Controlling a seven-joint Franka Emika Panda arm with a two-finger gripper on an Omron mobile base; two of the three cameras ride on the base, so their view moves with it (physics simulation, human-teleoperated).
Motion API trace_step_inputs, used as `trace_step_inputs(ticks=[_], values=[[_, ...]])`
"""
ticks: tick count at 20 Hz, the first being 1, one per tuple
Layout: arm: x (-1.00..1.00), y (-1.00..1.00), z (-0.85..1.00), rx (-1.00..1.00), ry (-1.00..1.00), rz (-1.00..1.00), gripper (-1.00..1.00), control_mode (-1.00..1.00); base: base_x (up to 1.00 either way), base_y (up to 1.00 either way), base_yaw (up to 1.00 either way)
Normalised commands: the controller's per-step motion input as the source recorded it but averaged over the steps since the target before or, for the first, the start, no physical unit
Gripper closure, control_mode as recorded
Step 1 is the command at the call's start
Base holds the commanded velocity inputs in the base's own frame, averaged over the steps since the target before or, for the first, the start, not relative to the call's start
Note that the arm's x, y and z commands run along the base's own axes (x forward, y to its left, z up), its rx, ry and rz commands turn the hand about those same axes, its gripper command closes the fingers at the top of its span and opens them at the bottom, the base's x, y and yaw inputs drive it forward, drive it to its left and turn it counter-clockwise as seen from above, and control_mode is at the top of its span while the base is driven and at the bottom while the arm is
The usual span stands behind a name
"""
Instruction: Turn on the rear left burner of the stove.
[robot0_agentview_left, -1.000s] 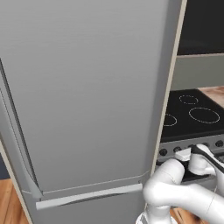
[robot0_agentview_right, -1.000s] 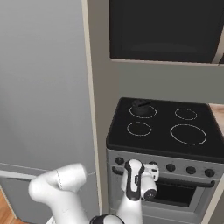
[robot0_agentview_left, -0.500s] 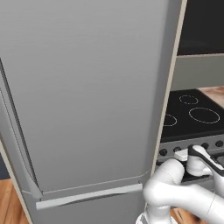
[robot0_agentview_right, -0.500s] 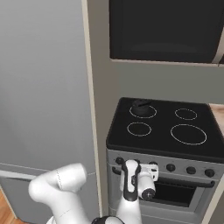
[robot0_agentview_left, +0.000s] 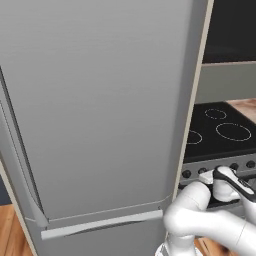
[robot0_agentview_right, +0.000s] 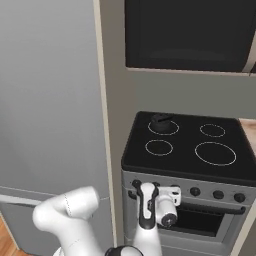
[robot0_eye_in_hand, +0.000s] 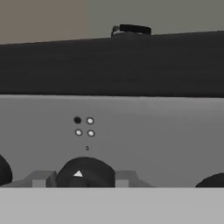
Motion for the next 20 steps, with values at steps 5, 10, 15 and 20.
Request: trace_step_inputs(ticks=[5, 10, 15, 20], values=[[0.00, 0.00, -0.43, -0.49, 0.00, 0.00, 1.00, -1.00, 0.00, 0.00, 0.00], [0.00, 0.00, -0.49, -0.61, 0.03, 0.00, 1.00, -1.00, 0.00, 0.00, 0.00], [0.00, -0.07, -0.48, -0.56, 0.09, 0.13, 1.00, -1.00, 0.00, 0.00, 0.00], [0.00, -0.23, -0.43, -0.37, 0.14, 0.34, 1.00, -1.00, 0.00, 0.00, 0.00]])
